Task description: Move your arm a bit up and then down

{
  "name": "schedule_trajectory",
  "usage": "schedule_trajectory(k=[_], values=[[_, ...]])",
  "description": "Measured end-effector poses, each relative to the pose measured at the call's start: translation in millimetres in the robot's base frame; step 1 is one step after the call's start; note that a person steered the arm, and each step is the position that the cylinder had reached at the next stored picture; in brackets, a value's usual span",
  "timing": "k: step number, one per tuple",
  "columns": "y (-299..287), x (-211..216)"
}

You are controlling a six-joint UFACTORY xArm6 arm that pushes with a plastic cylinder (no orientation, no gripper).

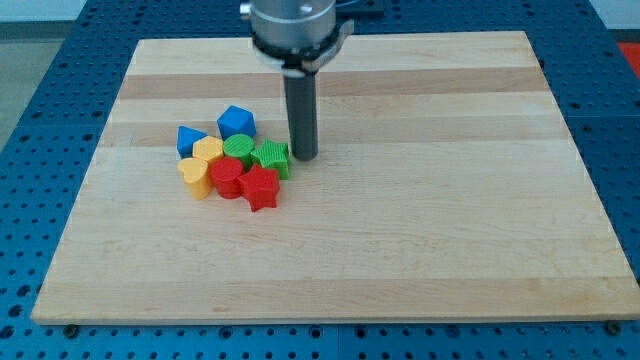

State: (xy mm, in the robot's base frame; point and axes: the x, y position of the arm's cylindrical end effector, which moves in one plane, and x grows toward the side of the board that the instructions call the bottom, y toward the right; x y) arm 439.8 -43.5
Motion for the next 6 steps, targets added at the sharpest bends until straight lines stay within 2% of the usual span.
schedule_trajectory(k=[1,2,3,4,5,6], values=[[-7.5,7.4],[-7.5,-70.7],[-15.1,-113.4],[-15.5,-113.2],[7.9,-67.5],[62.5,-5.5]])
